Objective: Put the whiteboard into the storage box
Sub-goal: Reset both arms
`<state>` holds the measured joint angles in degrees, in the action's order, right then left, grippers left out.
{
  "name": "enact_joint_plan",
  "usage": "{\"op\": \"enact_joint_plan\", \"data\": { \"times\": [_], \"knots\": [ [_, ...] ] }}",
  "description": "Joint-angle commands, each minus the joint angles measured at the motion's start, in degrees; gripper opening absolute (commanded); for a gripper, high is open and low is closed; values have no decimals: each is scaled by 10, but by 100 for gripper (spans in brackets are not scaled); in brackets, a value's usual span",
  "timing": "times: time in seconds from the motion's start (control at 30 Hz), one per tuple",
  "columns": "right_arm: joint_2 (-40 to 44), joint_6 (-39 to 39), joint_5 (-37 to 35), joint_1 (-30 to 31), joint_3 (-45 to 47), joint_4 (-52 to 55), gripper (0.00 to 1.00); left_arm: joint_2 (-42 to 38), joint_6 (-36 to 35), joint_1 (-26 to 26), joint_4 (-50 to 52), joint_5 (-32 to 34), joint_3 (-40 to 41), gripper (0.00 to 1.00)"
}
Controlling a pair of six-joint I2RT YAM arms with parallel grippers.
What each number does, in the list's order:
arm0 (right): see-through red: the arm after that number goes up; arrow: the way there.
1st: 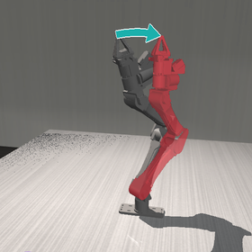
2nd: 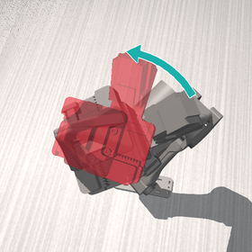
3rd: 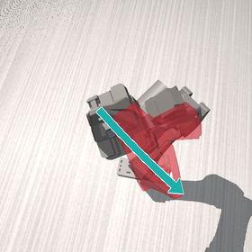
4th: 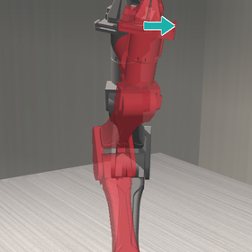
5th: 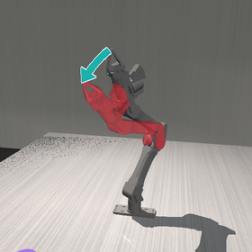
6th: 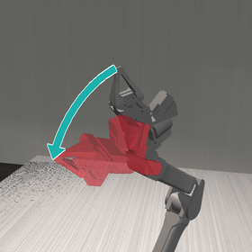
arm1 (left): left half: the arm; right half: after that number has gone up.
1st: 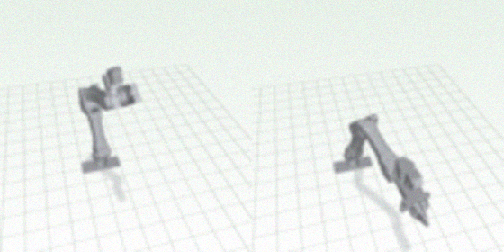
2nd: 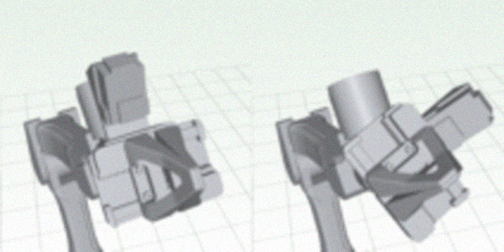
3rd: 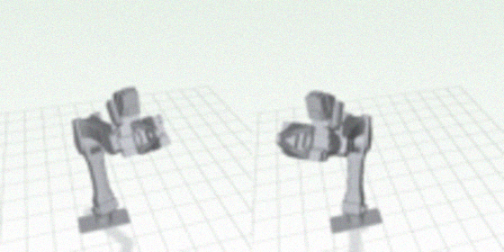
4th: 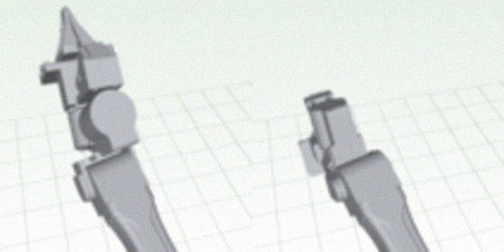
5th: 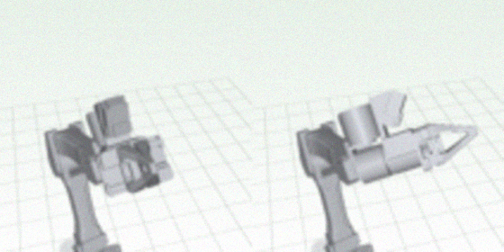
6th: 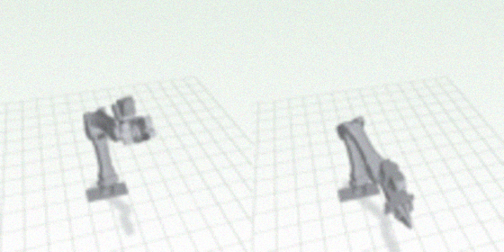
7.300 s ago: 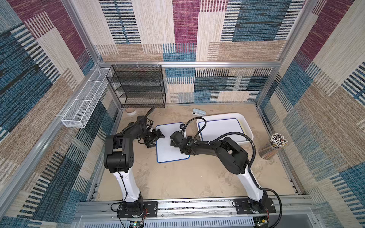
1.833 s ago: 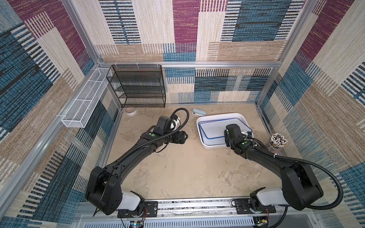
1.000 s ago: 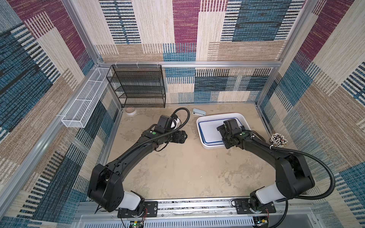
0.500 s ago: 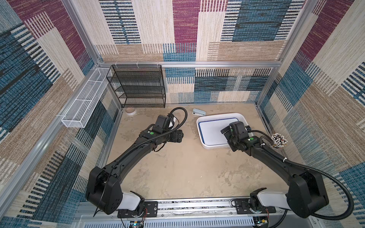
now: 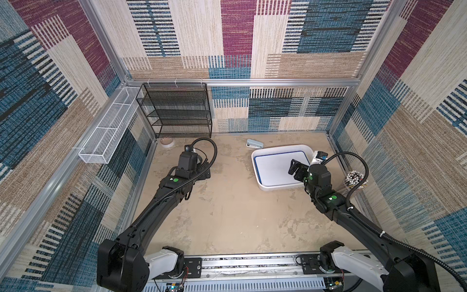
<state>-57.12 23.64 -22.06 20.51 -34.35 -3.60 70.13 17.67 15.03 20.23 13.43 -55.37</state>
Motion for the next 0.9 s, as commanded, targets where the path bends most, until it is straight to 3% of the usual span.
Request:
{"op": "enact_joint_plan", "data": {
  "times": [0.0, 0.23, 0.57, 0.73, 0.87],
  "knots": [
    [22, -115, -44, -1, 54, -156, 100, -2, 1, -31, -43, 66, 19, 92],
    [8, -167, -82, -42, 154, -290, 100, 20, -23, -88, -89, 120, 65, 95],
    [-100, -198, -19, -107, 229, -476, 100, 132, -105, -116, -224, 66, 125, 95],
    [-176, -210, -20, -115, 218, -522, 100, 136, -142, -123, -357, -10, 191, 95],
    [-203, -212, 2, -135, 215, -572, 100, 121, -128, -171, -391, -93, 214, 95]
  ]
}}
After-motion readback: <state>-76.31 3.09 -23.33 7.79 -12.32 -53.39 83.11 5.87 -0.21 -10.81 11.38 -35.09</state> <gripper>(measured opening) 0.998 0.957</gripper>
